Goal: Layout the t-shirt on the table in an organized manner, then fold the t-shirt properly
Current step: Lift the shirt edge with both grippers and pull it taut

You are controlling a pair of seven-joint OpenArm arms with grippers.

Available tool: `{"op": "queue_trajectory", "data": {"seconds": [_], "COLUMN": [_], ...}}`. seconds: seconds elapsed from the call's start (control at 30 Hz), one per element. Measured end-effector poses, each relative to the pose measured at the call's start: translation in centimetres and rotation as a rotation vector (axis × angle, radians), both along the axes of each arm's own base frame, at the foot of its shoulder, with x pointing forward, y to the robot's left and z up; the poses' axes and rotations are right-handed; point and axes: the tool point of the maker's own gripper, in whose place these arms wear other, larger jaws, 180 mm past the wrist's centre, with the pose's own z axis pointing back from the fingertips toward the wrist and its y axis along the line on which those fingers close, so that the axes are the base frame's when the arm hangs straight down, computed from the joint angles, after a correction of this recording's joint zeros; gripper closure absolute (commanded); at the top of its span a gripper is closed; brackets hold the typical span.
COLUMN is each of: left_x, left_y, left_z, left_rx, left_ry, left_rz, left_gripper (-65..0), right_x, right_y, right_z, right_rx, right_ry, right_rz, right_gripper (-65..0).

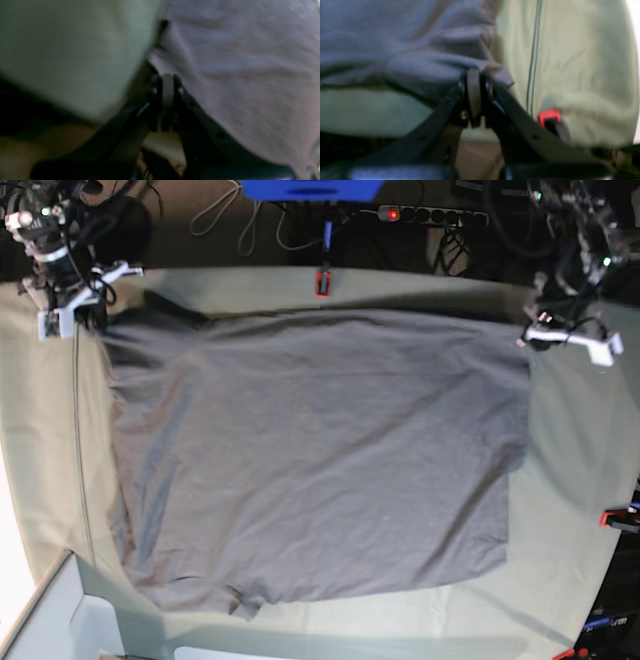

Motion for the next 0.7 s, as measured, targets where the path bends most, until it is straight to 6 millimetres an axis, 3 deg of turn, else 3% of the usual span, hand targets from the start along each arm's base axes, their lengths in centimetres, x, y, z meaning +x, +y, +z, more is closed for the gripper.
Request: {"op": "queue_trajectory", "data": {"seconds": [0.1, 0.23, 0.43, 0.7], "left_x": [-1.5, -2.0, -3.6, -4.2], "left_y": [0.8, 1.0, 3.2, 3.7], "left_z": [0.1, 0.1, 0.4, 0.4], "left_rx": [0.002, -0.018, 0.003, 0.01], "left_ry": [0.012, 0.005, 0.015, 0.02], "left_rz": [0.026, 0.042, 0.104, 0.118], "left_gripper": [0.0, 0.0, 0.0, 0.0], "right_x": [-0.8, -1.7, -3.5, -4.7], "right_y": [0.2, 0.2, 0.2, 1.2], "right_z": [-0.3, -0.6, -1.1, 0.3], "right_rx": [0.008, 0.009, 0.013, -0.001], "right_ry": [0.016, 0.031, 0.072, 0.064], "right_rz": [-0.003, -0.003, -0.004, 0.0], "right_gripper": [0.0, 0.0, 0.0, 0.0]}}
